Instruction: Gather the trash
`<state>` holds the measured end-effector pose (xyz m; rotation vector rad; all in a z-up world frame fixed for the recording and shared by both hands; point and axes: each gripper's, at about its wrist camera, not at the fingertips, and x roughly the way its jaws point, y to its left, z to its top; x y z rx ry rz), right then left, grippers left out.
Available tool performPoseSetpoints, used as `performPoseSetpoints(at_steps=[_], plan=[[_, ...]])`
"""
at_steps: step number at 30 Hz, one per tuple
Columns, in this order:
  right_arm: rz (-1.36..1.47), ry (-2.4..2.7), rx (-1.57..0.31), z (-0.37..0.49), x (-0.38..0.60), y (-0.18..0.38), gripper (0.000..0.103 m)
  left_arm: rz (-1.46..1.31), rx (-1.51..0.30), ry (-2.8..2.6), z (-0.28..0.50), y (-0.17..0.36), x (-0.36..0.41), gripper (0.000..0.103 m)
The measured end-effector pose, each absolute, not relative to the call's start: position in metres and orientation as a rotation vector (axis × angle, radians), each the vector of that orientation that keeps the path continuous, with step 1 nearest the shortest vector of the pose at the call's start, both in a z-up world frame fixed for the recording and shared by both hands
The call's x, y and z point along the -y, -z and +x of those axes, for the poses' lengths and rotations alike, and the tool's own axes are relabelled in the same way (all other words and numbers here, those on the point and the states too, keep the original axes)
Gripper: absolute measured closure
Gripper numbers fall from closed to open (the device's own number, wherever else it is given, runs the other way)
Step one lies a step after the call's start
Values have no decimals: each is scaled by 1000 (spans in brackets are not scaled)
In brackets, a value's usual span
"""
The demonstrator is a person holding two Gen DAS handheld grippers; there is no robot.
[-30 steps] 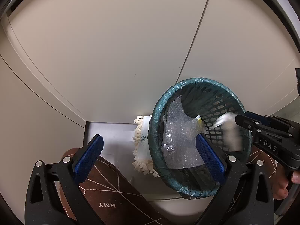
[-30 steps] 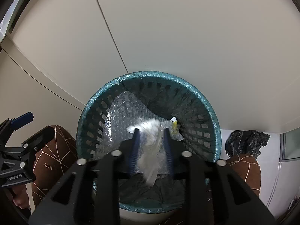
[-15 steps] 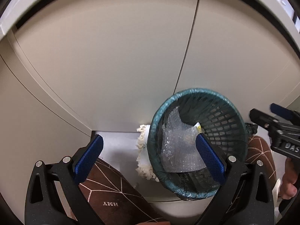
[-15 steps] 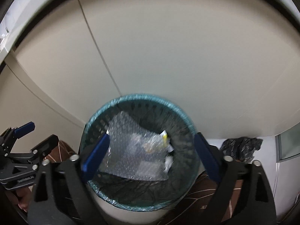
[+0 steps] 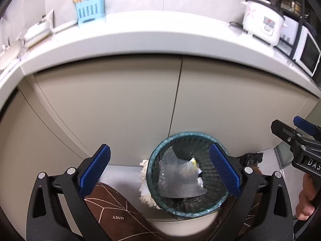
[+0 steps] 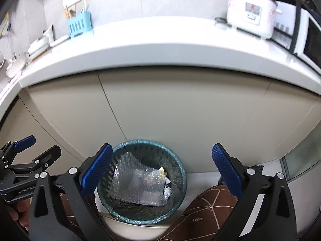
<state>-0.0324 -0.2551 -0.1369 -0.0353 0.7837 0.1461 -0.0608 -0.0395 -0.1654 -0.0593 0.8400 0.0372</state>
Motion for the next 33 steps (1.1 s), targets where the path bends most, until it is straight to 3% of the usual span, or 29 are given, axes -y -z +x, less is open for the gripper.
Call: performPoseSetpoints(at_steps=[15,33], plan=[[14,-105,-683,-90,276,63,8,-80,-702,-14,-107,79,46,6],[4,-100,-676,-108,275,55,8,-85,-705,1,-124,71,45,6]])
